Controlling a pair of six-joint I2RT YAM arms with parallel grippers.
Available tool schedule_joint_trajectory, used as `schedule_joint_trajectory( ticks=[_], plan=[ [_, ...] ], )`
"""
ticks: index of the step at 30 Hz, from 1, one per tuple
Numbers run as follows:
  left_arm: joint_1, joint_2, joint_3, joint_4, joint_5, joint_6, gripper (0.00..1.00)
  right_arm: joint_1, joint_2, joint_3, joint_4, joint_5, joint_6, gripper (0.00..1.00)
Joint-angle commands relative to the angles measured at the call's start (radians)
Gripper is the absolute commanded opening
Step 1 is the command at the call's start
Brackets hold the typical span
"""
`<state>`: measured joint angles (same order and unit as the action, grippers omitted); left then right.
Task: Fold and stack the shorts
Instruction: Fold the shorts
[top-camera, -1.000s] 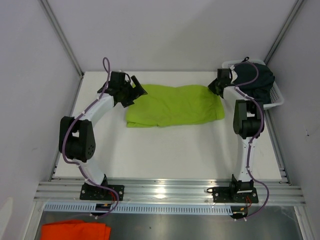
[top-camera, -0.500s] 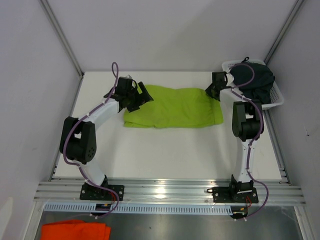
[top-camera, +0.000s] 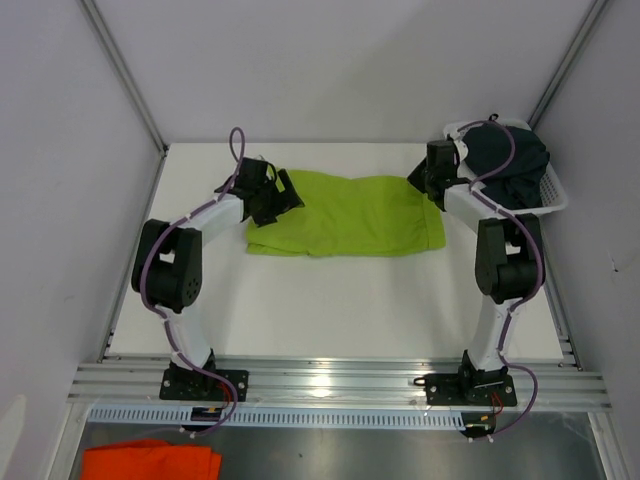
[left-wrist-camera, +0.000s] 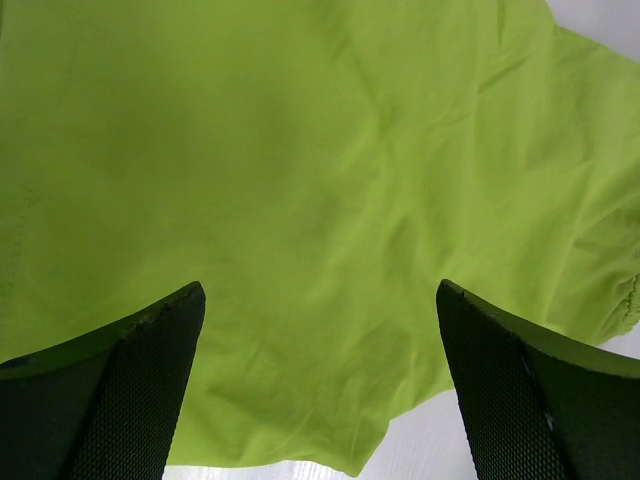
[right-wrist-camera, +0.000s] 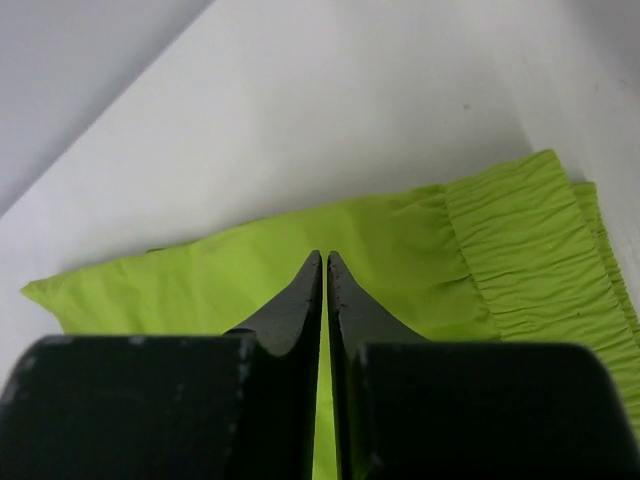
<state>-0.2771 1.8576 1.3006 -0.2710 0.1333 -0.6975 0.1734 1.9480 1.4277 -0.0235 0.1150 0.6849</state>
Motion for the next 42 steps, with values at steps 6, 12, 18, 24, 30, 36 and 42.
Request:
schedule_joint_trajectory(
  ticks=[6,12,18,24,30,36,42],
  plan=[
    [0.003,-0.014,-0.099,0.061,0.032,0.009,0.98,0.100,0.248,0.246,-0.291,0.293,0.005,0.00],
    [0.018,-0.006,-0.113,0.006,0.023,0.016,0.97,0.121,0.267,0.217,-0.294,0.275,0.039,0.00],
    [0.159,-0.089,-0.268,0.042,-0.020,-0.034,0.96,0.219,0.175,0.082,-0.240,0.267,0.057,0.00],
    [0.274,-0.155,-0.314,0.010,-0.125,-0.019,0.96,0.389,0.082,-0.073,-0.194,0.320,0.131,0.00],
    [0.325,-0.204,-0.279,-0.033,-0.185,-0.002,0.96,0.451,-0.007,-0.118,-0.191,0.266,0.154,0.05],
    [0.277,-0.302,-0.223,-0.092,-0.250,0.016,0.95,0.416,-0.125,-0.139,-0.161,0.149,0.078,0.65],
    [0.113,-0.371,-0.129,-0.197,-0.342,0.035,0.95,0.325,-0.311,-0.300,-0.119,-0.026,0.051,0.68]
  ],
)
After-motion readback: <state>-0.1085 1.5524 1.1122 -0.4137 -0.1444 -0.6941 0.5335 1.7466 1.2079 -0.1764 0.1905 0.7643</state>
